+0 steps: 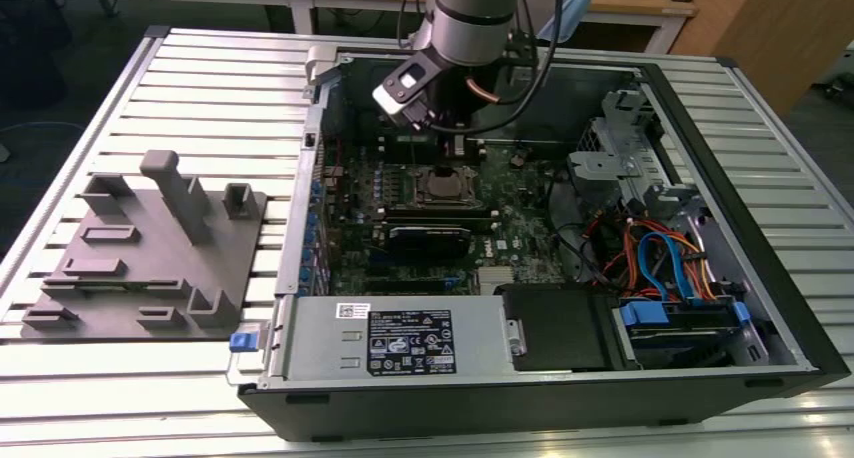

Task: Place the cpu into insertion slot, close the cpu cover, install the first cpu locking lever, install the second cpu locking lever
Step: 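Install the first cpu locking lever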

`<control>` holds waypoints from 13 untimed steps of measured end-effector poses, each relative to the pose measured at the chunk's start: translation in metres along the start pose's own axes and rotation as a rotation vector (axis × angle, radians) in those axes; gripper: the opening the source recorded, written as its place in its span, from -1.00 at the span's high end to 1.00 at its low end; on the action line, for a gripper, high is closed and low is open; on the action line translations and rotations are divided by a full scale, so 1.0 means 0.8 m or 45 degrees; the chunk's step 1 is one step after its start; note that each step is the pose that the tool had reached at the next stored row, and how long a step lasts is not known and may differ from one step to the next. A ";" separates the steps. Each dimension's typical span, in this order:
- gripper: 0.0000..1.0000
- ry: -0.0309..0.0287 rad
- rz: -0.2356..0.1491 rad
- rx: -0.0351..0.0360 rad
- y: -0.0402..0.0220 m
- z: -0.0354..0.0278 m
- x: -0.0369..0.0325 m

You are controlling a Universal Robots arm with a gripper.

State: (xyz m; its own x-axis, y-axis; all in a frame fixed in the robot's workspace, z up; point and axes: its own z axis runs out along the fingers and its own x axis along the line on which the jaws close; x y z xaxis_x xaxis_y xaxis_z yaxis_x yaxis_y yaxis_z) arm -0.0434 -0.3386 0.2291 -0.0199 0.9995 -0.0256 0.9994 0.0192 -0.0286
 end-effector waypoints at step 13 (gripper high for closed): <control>0.80 -0.0165 0.001 0.0002 -0.0002 -0.0058 -0.0002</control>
State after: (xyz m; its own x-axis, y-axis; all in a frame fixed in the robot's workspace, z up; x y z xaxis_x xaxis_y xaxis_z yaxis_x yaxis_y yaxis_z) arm -0.0434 -0.3386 0.2338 -0.0199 0.9991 -0.0386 0.9994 0.0188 -0.0288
